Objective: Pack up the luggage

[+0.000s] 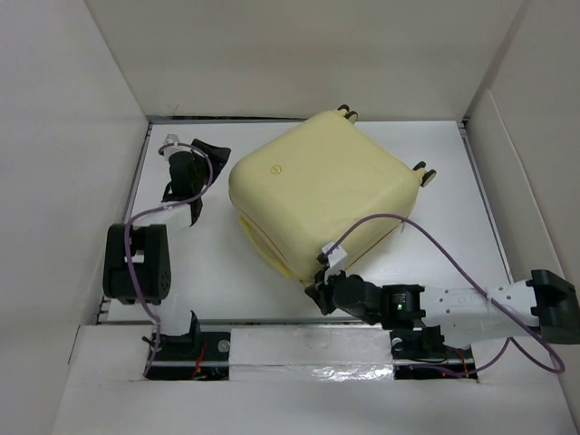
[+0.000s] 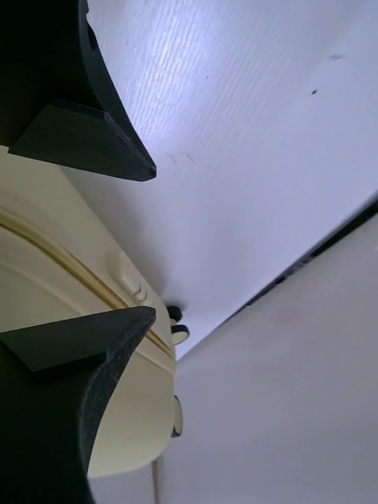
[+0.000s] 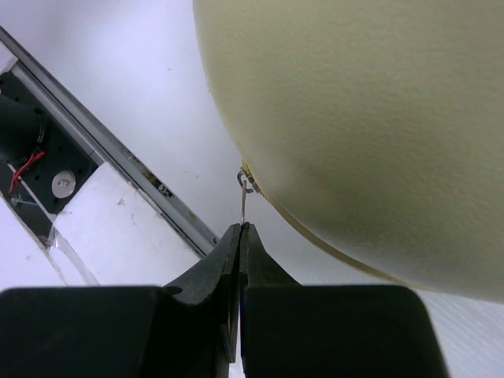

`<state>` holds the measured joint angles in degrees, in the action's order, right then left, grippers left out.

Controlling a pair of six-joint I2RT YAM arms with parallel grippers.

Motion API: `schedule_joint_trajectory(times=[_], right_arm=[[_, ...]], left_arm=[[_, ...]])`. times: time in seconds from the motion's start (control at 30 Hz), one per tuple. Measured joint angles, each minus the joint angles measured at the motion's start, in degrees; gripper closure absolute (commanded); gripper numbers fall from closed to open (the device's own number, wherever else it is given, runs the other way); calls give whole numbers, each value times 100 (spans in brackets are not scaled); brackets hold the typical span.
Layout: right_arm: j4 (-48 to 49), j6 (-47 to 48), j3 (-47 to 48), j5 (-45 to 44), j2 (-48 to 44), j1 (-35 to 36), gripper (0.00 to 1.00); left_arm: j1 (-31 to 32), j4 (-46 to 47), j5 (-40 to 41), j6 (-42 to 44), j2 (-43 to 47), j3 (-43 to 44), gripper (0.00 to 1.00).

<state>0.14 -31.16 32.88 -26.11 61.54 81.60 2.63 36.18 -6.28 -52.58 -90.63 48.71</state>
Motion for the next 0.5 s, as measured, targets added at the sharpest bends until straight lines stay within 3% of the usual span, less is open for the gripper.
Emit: schedule_joint_trajectory(times=[0.13,0.27,0.5], right_arm=[[-247,-44,-109,-26,-431,0,100],[-723,-267,-490,31,-1436,-201,100],[-2304,-509,-964,654,-3720,-1040,100]], left_arm=[[42,11,-623,-37,-774,356,39],[280,142,-872,4,-975,326,40],[944,1209,-350,-57,-527,-979,41]])
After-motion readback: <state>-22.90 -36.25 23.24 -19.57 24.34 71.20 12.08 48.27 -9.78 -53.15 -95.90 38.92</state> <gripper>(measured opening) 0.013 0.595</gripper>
